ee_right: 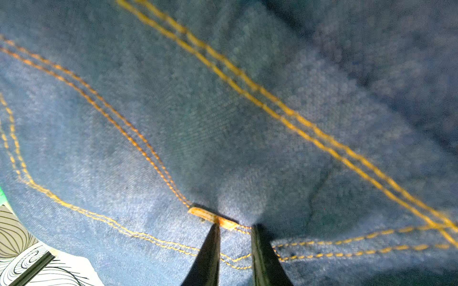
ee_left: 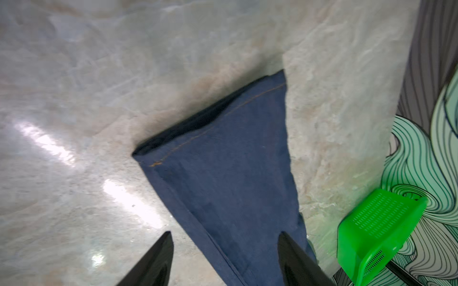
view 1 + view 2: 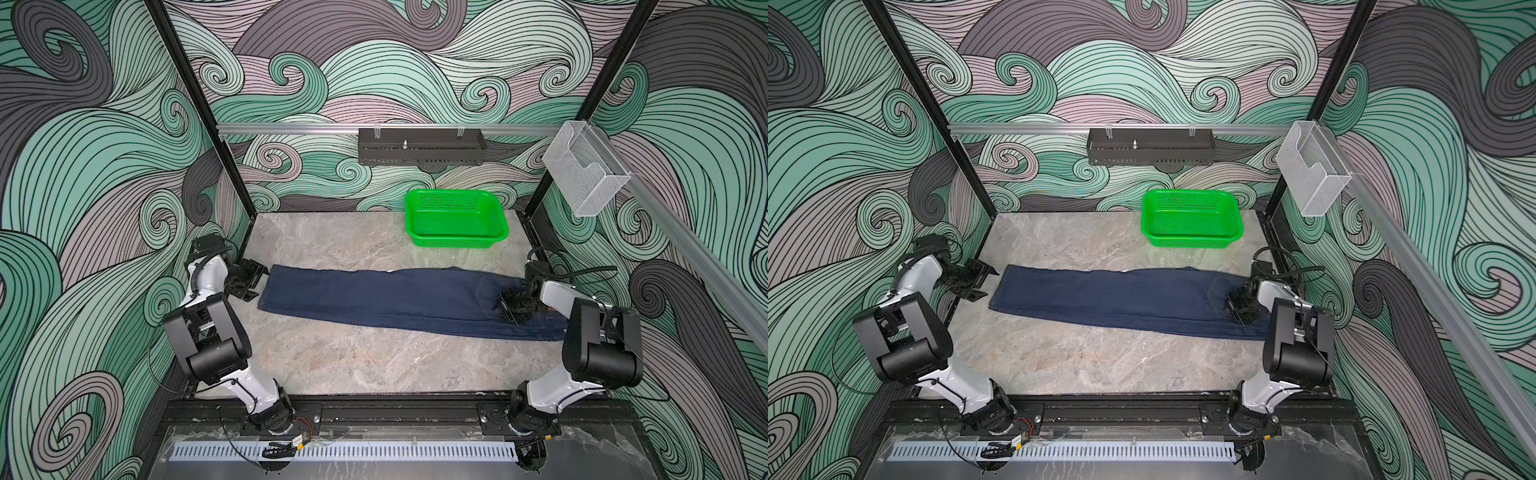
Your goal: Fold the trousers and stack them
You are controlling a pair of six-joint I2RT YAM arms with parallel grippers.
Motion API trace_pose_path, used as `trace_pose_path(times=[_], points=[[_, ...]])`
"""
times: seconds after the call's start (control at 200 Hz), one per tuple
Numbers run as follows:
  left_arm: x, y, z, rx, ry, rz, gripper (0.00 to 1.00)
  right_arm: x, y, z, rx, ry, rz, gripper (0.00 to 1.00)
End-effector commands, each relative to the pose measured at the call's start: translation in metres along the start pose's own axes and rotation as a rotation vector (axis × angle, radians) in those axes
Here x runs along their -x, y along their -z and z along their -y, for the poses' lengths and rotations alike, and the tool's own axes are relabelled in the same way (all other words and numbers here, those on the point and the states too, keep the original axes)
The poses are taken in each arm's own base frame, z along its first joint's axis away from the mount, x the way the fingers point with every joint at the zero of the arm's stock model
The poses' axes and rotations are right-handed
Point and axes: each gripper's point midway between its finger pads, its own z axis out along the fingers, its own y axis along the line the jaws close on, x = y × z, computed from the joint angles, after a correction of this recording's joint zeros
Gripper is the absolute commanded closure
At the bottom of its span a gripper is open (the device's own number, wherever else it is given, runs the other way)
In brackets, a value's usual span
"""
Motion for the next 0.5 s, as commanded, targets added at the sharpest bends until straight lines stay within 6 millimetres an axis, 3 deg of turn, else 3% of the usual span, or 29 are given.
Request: trace_pose_path(times=[0.0, 0.115, 0.225, 0.32, 0.495], points=[[-0.027, -0.025, 0.033, -0.052, -0.005, -0.096, 0.38, -0.001, 0.001, 0.01, -0.043, -0.005, 0.009, 0.75], [-0.045, -0.056, 0.055, -0.086, -0.02, -0.148, 0.44, -0.002, 0.0, 0.01, -0.044, -0.003, 0.001, 0.76], [-0.049, -0.069, 0.047, -0.05, -0.014, -0.162, 0.4, -0.003, 0.002, 0.011, -0.045, 0.004, 0.002, 0.76], [-0.037, -0.065, 0.031, -0.004, -0.025, -0.136, 0.32, -0.004, 0.003, 0.011, -0.043, 0.01, 0.003, 0.76], [-0.002, -0.038, 0.011, 0.139, -0.173, -0.137, 0.25, -0.005, 0.005, 0.01, -0.033, 0.011, 0.001, 0.76]])
